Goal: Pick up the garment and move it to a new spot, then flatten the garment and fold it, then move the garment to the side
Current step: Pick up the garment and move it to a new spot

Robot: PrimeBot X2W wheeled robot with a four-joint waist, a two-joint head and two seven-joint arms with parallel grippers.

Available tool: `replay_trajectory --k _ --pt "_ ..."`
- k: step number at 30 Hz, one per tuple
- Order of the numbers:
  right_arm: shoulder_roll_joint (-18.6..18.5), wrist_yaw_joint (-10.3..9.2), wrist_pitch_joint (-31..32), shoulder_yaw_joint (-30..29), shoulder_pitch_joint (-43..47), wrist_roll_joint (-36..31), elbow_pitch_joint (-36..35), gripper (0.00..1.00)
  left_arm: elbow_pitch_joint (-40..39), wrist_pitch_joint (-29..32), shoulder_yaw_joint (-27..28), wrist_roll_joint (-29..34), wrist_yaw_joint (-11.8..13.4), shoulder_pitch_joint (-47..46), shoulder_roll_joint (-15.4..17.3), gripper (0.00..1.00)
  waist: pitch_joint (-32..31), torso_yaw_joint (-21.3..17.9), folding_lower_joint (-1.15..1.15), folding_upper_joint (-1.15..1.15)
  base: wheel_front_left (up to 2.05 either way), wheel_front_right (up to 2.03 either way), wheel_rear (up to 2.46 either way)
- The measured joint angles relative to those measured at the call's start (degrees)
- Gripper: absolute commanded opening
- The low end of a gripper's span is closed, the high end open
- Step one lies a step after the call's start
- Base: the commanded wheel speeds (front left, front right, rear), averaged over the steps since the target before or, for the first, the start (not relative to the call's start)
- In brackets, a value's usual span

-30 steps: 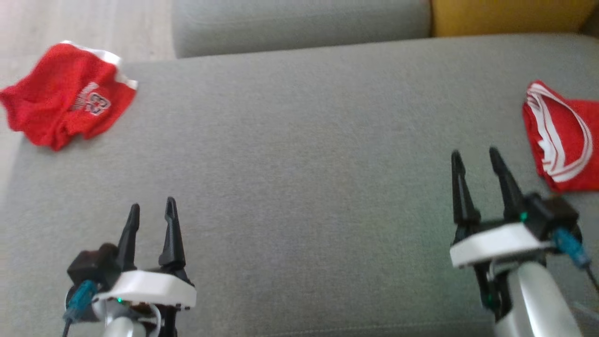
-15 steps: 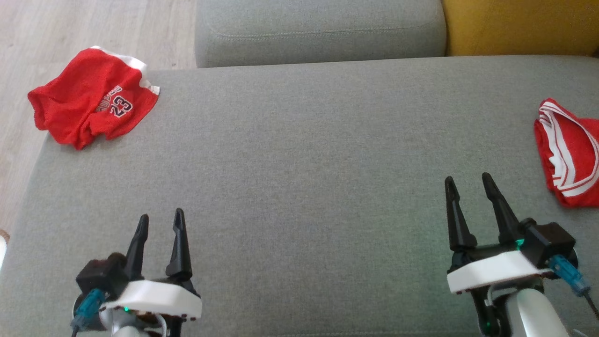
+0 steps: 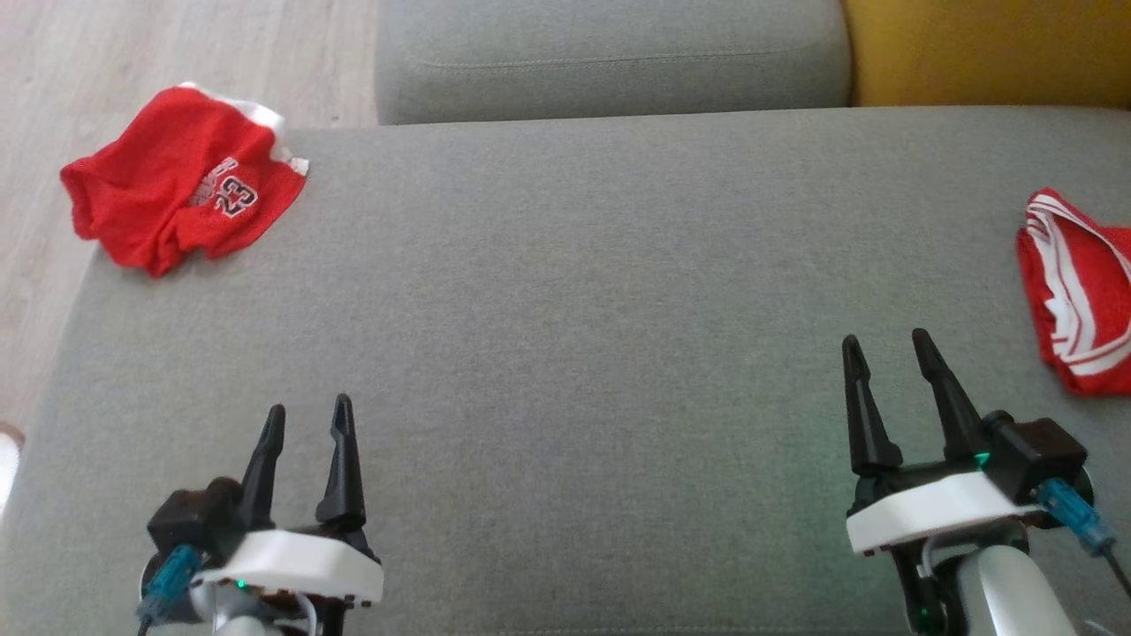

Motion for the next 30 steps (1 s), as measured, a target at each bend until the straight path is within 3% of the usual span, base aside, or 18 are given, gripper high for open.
replay_trajectory --k 8,24,30 --pt "0.00 0.00 0.38 0.18 0.17 -0.51 -0.56 1.00 0.30 0.00 -0.08 0.48 -0.03 -0.07 -0.13 1.00 -0.12 4.60 0.00 0.00 0.00 0.00 0.00" --pt "0.03 0.00 0.38 3.98 1.06 0.07 -0.81 1.00 -0.20 0.00 2.45 0.98 0.13 0.85 0.11 1.00 -1.24 25.68 0.00 0.00 0.00 0.00 0.00" --pt "0.09 0.00 0.67 7.17 0.55 0.09 -0.65 1.00 -2.29 0.00 4.68 0.97 1.09 3.80 0.20 1.00 -0.98 29.58 0.00 0.00 0.00 0.00 0.00"
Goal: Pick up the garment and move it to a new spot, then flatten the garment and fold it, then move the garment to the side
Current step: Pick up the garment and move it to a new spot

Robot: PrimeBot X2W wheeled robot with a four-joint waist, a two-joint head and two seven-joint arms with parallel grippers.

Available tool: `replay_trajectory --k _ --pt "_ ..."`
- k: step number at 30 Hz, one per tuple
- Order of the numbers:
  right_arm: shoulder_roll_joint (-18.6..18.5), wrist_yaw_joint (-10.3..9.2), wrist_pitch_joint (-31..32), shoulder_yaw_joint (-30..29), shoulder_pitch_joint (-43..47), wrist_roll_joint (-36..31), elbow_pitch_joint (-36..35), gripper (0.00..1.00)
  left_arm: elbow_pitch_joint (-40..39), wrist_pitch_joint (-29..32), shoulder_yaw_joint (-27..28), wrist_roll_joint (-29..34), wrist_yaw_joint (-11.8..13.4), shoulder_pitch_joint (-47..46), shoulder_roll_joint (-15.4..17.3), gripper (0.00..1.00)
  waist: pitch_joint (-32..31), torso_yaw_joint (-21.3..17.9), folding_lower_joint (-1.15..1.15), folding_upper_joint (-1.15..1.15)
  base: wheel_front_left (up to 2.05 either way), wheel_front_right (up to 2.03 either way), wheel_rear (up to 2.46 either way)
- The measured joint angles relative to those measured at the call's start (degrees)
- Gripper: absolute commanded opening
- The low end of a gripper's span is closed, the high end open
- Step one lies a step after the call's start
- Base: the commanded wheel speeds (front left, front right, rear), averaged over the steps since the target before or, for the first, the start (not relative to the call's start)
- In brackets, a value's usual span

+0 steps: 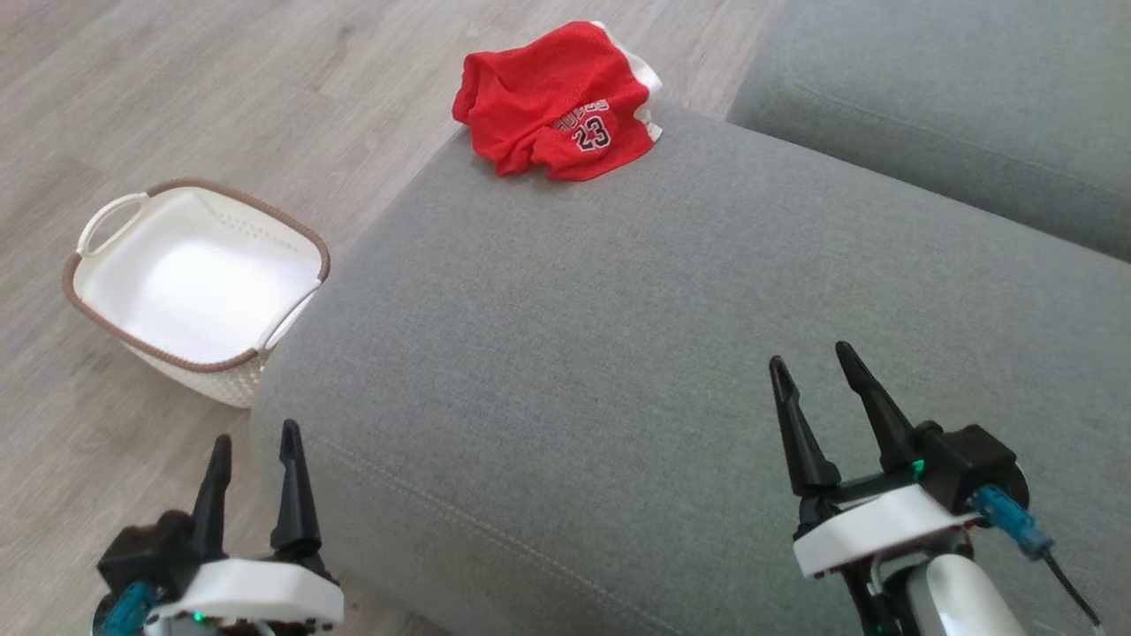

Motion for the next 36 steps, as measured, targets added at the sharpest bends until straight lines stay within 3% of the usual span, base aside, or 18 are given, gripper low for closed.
replay_trajectory --k 8,12,15,22,28,36 --pt "0.00 0.00 0.74 -0.38 -0.62 -0.77 -0.29 1.00 -0.74 0.00 0.40 0.01 -0.05 -0.05 0.27 1.00 1.03 -0.11 0.00 0.00 0.00 0.00 0.00" --pt "0.00 0.00 1.60 -1.15 -0.64 -1.66 -2.26 1.00 -0.82 0.01 1.19 0.37 -0.04 -1.71 2.46 1.00 2.38 -1.39 0.00 0.00 0.00 0.00 0.00" --pt "-0.01 0.00 2.69 -2.13 -0.90 -2.83 -4.04 1.00 -1.23 0.53 1.77 1.18 -0.24 -6.66 4.53 1.00 4.57 -2.82 0.00 0.00 0.00 0.00 0.00" --pt "-0.08 0.00 6.05 -3.52 -6.13 -7.06 -8.64 1.00 -1.12 6.00 1.33 4.07 -3.44 -26.07 11.38 1.00 11.87 -7.04 0.02 0.00 0.00 0.00 0.00" --pt "-0.15 0.00 8.39 -3.64 -9.55 -10.15 -12.92 1.00 8.93 11.40 1.10 4.59 -6.13 -44.05 16.12 1.00 19.26 -11.85 0.02 0.00 0.00 0.00 0.00" --pt "-0.16 0.00 9.39 -5.32 -10.31 -11.92 -19.17 1.00 27.20 18.31 -2.00 1.41 -9.18 -62.11 15.89 1.00 29.00 -18.41 0.02 0.00 0.00 0.00 0.00"
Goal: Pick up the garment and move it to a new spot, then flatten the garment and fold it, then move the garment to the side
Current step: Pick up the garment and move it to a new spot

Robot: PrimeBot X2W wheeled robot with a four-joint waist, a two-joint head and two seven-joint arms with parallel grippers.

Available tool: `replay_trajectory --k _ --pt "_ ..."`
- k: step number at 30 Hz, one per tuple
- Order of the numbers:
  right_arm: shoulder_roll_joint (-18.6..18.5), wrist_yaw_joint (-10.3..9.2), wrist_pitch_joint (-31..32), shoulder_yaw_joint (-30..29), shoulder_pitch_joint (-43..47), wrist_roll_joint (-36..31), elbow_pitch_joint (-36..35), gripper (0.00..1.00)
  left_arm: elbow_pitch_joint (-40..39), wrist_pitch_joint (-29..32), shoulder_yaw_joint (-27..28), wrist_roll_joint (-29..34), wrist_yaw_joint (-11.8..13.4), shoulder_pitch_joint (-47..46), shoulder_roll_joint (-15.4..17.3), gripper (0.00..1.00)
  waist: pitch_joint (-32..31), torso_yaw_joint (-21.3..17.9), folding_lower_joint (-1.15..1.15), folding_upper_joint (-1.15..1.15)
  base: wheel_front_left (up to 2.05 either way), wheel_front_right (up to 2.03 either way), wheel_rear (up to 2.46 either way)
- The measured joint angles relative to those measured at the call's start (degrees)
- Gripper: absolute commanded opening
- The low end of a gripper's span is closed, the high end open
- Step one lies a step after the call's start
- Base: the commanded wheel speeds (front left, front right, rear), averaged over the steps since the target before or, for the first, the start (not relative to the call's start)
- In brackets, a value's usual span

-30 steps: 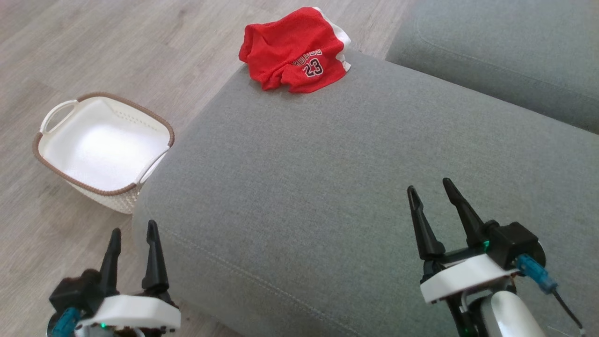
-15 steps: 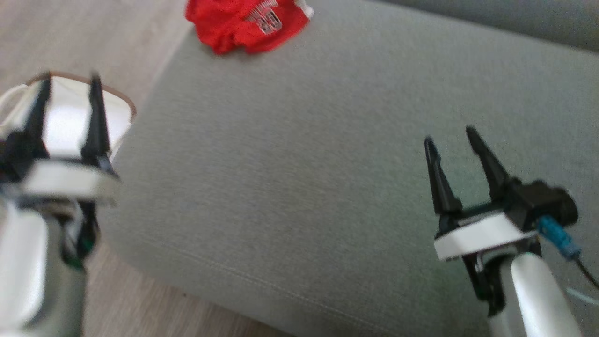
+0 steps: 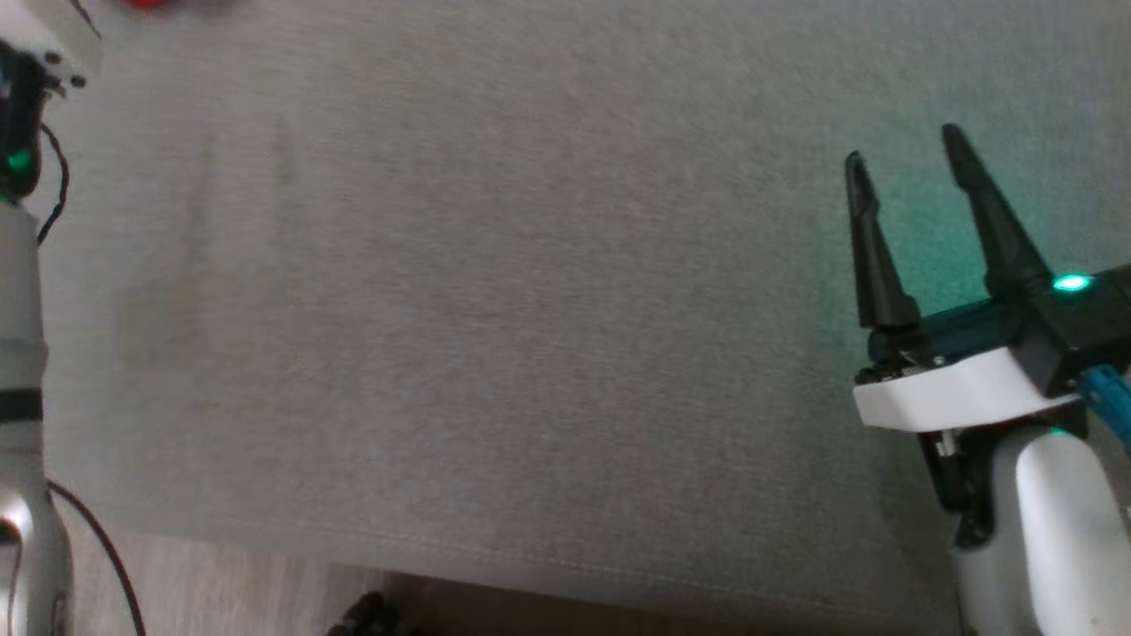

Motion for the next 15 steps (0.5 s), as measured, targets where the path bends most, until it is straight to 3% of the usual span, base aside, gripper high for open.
replay_trajectory --k 14,15 --pt "-0.02 0.00 0.31 -1.82 -1.06 -0.79 -7.54 1.00 18.47 1.88 -3.02 -3.72 -0.74 -7.84 2.79 0.98 10.50 -8.44 -0.01 0.00 0.00 0.00 0.00" --pt "-0.02 0.00 0.30 -1.83 -1.07 -0.78 -7.64 1.00 19.00 1.29 -2.92 -3.72 -0.31 -8.05 2.88 0.59 10.77 -8.72 -0.02 0.00 0.00 0.00 0.00"
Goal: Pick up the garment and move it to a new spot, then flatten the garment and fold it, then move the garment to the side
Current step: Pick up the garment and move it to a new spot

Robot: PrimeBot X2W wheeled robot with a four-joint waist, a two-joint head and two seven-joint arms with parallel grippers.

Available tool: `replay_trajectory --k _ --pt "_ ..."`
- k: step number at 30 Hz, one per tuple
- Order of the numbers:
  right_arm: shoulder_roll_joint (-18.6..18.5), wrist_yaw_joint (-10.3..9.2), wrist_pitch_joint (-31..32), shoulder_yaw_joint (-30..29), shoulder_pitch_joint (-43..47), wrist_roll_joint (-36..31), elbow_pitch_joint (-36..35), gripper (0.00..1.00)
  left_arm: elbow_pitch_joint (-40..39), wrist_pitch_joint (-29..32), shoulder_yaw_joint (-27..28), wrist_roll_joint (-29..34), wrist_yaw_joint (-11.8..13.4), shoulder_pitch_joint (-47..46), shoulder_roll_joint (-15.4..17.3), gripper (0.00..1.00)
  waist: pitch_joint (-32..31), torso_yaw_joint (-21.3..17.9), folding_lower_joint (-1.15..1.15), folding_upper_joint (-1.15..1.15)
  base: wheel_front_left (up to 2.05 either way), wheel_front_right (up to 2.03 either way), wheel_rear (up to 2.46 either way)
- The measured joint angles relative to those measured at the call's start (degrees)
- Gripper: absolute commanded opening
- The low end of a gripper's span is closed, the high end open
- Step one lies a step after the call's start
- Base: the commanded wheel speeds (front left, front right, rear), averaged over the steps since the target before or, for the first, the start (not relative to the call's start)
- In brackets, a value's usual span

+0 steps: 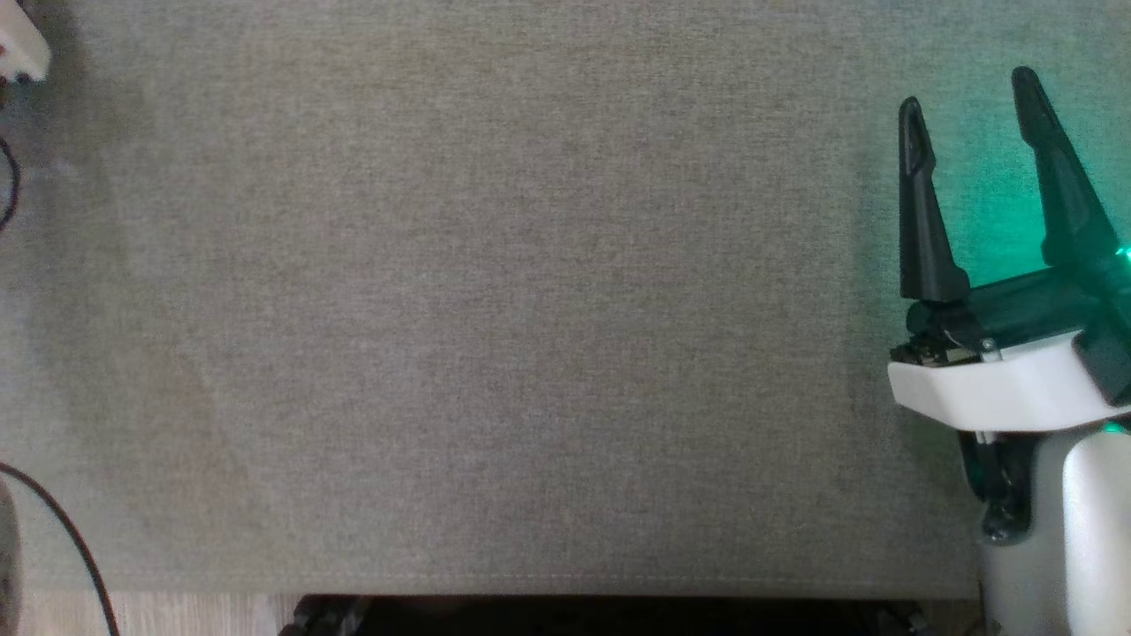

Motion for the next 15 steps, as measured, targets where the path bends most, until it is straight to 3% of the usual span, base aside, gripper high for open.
replay_trajectory --k 1,2,15 --pt "0.00 0.00 0.00 0.01 0.00 0.01 -0.04 1.00 0.65 -0.44 0.02 0.00 0.32 -0.62 0.12 0.17 0.18 -0.21 0.00 0.00 0.00 0.00 0.00" --pt "0.00 0.00 0.00 0.01 0.00 0.01 -0.04 1.00 0.65 -0.44 0.02 0.00 0.32 -0.62 0.12 0.00 0.18 -0.21 0.00 0.00 0.00 0.00 0.00" --pt "0.01 0.00 -3.09 -0.21 -0.38 2.30 4.08 1.00 4.19 -9.43 -4.33 2.82 -0.14 -3.25 1.23 0.00 -5.87 -0.41 0.00 0.00 0.00 0.00 0.00"
